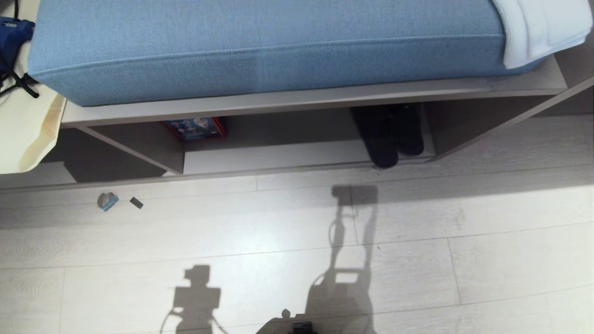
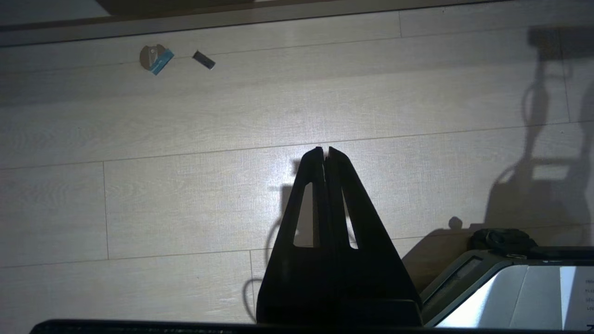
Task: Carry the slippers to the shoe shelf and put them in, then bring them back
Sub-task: Pick up the slippers in the shoe cabinet
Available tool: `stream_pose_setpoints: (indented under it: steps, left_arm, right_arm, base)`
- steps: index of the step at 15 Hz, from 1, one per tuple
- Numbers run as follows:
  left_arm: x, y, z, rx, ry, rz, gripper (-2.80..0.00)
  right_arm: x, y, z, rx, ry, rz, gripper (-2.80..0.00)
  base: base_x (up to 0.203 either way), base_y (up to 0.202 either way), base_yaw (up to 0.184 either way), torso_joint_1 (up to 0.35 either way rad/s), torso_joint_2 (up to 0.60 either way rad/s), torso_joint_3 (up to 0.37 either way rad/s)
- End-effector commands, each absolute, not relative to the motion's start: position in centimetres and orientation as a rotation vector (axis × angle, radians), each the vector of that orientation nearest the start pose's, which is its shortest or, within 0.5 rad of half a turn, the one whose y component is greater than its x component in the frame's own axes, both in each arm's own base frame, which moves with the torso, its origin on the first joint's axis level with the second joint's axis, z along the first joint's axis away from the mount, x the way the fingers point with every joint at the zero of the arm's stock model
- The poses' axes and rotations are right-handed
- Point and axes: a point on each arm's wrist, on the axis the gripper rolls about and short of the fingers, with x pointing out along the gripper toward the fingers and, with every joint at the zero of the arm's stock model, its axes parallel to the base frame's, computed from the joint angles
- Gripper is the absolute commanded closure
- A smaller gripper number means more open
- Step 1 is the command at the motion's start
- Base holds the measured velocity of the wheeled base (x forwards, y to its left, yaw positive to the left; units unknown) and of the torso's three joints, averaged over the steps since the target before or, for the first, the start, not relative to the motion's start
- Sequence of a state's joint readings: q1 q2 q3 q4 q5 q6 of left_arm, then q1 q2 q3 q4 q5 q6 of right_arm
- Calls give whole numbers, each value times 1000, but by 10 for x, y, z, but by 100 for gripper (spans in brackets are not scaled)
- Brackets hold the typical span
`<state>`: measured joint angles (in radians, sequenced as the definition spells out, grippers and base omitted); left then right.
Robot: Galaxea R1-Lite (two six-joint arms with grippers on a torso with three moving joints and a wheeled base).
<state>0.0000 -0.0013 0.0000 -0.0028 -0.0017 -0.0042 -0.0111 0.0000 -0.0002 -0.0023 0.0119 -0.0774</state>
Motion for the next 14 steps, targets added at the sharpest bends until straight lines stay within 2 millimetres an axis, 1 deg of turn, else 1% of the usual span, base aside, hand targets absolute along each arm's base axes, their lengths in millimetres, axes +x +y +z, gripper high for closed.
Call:
stream_pose_setpoints:
  steps: [1,14]
  left_arm:
    - [-23,0,76,-5,-3,-2,0]
    - [-23,0,76,-5,-3,-2,0]
  right_arm:
    - [-23,1,76,-78,-1,2,0]
    - [-23,1,76,-78,-1,1,0]
  base:
    - [0,0,0,10,-2,-202]
    - [0,0,0,2,2,-197]
